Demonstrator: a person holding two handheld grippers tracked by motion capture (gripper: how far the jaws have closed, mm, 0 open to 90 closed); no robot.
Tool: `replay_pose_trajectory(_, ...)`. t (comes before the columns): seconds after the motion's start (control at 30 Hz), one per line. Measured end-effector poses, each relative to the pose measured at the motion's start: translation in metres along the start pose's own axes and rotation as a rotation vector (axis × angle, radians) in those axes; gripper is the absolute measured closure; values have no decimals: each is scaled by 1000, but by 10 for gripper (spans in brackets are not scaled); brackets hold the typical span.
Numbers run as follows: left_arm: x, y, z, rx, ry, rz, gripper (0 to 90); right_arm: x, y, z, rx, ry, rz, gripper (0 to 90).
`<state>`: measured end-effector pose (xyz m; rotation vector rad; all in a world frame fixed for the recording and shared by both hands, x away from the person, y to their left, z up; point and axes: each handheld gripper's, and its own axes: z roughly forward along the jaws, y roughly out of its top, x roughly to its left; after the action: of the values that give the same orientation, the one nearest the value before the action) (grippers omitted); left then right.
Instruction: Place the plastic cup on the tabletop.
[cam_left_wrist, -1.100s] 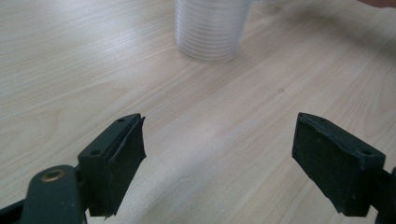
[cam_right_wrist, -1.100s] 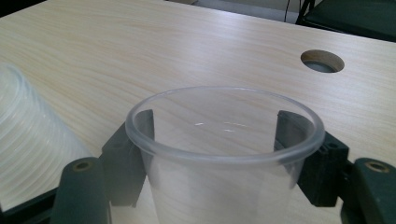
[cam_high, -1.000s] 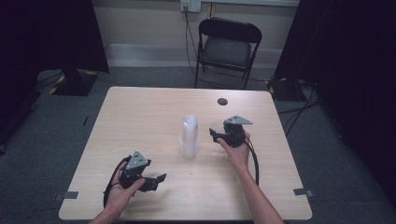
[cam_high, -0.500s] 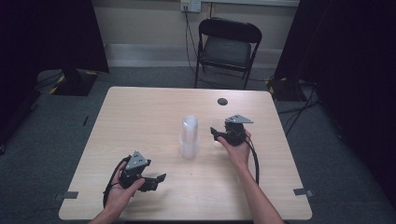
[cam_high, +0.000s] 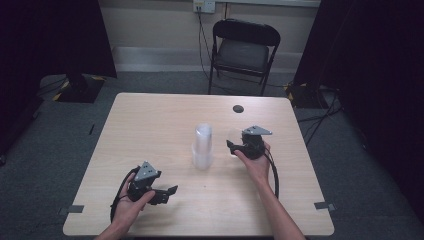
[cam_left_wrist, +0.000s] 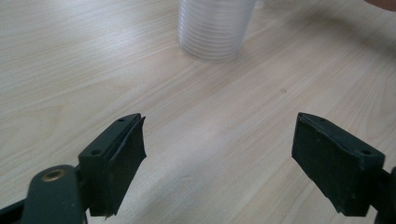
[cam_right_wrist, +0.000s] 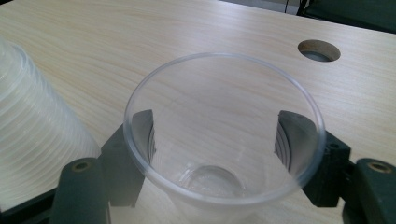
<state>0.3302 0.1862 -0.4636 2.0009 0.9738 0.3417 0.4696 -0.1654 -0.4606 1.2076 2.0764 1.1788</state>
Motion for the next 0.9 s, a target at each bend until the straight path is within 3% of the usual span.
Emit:
replay_pose_trajectory(0.43,3,0,-1,-8,-1,-28,172,0,-5,0,42,38,36,210)
replay_pose_trajectory(0.63,6,1,-2,-7,30,-31,172,-4,-8,-9,50,53,76,185)
replay_pose_trajectory(0.83,6,2,-2,-9,78,-33,193,-6,-11,-16,56,52,76,191)
replay_pose_trajectory(0.9,6,2,-2,-14,70,-42,201,-6,-13,-19,59,56,82,192)
